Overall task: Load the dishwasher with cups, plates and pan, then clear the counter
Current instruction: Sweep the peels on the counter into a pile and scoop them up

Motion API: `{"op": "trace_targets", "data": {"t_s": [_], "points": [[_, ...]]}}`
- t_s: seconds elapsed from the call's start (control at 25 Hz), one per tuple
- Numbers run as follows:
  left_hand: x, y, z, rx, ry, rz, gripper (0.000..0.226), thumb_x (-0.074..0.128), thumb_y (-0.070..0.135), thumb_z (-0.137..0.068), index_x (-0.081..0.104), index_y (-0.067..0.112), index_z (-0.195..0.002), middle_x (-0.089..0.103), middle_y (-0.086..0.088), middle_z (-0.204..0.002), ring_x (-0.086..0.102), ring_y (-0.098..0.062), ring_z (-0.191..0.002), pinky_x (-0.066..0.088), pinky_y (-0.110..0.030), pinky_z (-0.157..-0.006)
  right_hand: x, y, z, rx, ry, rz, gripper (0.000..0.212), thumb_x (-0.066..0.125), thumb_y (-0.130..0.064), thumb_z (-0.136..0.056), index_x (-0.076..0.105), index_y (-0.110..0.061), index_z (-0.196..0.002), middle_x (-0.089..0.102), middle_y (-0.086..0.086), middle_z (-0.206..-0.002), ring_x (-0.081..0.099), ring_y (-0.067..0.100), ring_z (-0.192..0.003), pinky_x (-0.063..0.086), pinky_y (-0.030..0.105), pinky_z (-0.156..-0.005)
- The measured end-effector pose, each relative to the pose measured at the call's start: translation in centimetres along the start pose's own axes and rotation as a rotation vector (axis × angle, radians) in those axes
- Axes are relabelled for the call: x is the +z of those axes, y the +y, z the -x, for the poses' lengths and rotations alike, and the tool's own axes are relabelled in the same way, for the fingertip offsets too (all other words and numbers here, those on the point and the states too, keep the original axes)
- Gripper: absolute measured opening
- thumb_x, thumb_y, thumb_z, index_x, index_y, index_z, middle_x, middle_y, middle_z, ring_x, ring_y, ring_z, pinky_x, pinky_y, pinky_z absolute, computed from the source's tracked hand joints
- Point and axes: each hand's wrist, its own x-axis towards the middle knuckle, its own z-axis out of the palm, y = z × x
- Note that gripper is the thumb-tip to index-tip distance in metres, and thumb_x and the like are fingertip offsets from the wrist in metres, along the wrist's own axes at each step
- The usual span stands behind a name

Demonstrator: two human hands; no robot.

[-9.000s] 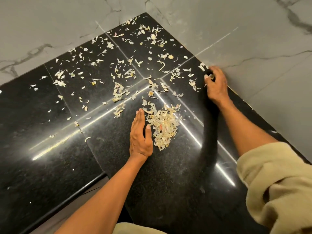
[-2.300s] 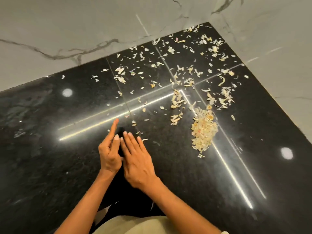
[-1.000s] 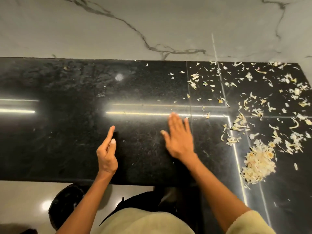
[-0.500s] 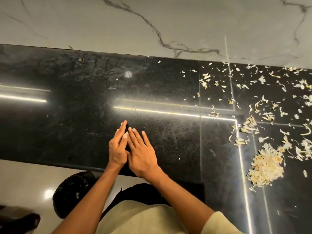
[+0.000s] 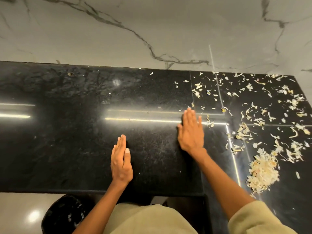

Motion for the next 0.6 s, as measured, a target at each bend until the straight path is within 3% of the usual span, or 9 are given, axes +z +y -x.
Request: {"op": "trace_targets", "data": {"t_s": [0.16,0.28,0.36,0.44,0.6], "points": [[1.0,0.7,-4.0,0.005,-0.029,0.072,0.063,0.030,0.038,-0.098,0.037,0.002,-0.150,0.038,-0.010,-0.155,0.031,-0.019,-0.147,0.017,-0.034,-0.123,1.9,-11.7,3.8,-0.352,-0.089,-0.112,0.069,0.030,-0.042,-0.099,0.023,-0.005,-0.158,0.020,0.015,-0.165,0.011,0.027,-0.155,0.010,0.050,-0.125],[1.5,0.7,-7.5,0.027,-0.090,0.096,0.067,0.031,0.041,-0.096,0.039,0.000,-0.148,0.040,-0.014,-0.154,0.034,-0.023,-0.146,0.020,-0.040,-0.123,3.0,-15.7,4.2,-0.512,-0.162,-0.081,0.073,0.029,-0.041,-0.097,0.008,-0.013,-0.161,0.007,0.008,-0.169,-0.001,0.022,-0.156,0.007,0.050,-0.125],[2.0,1.0,-9.1,0.062,-0.134,0.073,0.068,0.030,0.043,-0.096,0.037,0.001,-0.149,0.038,-0.012,-0.155,0.032,-0.021,-0.147,0.016,-0.036,-0.124,2.9,-13.4,1.0,-0.435,-0.127,-0.112,0.072,0.026,-0.046,-0.098,0.014,-0.012,-0.161,0.011,0.008,-0.168,0.003,0.021,-0.156,0.008,0.050,-0.125],[2.7,1.4,-10.9,0.079,-0.183,0.049,0.067,0.030,0.043,-0.097,0.033,0.005,-0.152,0.033,-0.009,-0.158,0.026,-0.018,-0.148,0.013,-0.033,-0.124,2.1,-8.5,-2.7,-0.214,-0.085,-0.101,0.073,0.022,-0.053,-0.101,0.018,-0.010,-0.160,0.012,0.008,-0.168,0.004,0.021,-0.155,0.005,0.049,-0.126],[4.4,2.2,-14.4,0.080,-0.284,-0.005,0.062,0.031,0.035,-0.099,0.027,0.010,-0.155,0.025,-0.001,-0.160,0.019,-0.013,-0.150,0.006,-0.022,-0.123,0.3,3.2,-6.6,0.183,-0.027,-0.022,0.078,0.013,-0.060,-0.101,0.008,-0.010,-0.161,0.003,0.008,-0.168,-0.002,0.022,-0.156,-0.002,0.047,-0.126]]}}
